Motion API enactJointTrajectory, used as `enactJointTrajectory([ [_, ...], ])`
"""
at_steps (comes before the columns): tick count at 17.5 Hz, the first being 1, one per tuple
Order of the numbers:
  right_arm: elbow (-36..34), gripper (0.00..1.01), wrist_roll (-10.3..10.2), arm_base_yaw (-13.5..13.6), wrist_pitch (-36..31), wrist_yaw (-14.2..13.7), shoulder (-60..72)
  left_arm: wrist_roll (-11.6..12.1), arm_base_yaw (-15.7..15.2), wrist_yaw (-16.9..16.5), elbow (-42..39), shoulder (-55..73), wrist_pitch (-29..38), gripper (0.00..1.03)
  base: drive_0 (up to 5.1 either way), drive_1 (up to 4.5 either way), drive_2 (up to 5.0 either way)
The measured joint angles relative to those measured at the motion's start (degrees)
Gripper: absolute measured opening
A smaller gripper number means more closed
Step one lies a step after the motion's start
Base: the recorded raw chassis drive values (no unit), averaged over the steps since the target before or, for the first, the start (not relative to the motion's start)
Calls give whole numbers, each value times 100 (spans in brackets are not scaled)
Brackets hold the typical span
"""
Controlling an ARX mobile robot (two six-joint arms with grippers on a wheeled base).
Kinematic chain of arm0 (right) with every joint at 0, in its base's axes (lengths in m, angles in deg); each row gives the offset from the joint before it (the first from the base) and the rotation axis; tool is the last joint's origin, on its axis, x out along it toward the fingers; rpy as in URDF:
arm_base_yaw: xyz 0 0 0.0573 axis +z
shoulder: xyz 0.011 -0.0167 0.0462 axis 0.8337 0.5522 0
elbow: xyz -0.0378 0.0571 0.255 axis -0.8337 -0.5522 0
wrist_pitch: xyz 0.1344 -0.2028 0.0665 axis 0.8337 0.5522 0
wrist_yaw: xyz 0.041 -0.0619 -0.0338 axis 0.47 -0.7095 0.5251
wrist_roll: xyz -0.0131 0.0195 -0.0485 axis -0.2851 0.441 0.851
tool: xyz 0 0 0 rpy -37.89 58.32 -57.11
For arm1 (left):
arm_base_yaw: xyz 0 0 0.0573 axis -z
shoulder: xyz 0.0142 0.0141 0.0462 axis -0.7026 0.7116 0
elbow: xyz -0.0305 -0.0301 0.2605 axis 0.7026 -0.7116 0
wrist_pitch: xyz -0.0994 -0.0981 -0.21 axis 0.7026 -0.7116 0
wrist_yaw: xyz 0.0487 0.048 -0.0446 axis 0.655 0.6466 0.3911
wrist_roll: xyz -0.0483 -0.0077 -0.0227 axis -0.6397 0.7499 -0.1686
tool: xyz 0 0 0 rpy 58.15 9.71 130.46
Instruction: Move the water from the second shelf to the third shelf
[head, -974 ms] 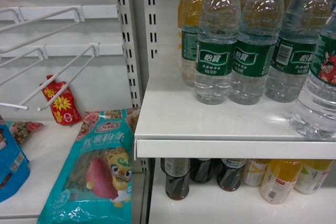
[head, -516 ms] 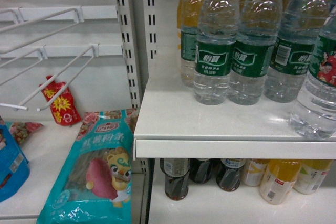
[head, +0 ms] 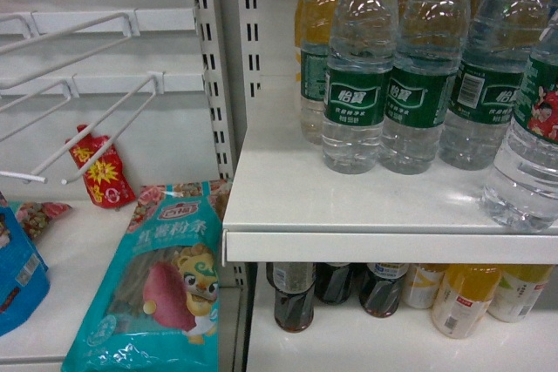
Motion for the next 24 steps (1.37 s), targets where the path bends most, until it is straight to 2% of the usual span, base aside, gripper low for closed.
enactJointTrajectory([
  [2,0,40,0,0,0,0,0,0,0,2,0,0,2,98,0,0,0],
  [3,0,57,0,0,0,0,0,0,0,0,0,0,0,98,0,0,0],
  [4,0,95,2,0,0,2,0,0,0,2,0,0,0,98,0,0,0],
  [5,0,98,0,0,0,0,0,0,0,0,0,0,0,98,0,0,0],
  [24,0,98,0,0,-13,4,2,0,0,-2,0,0,9,98,0,0,0],
])
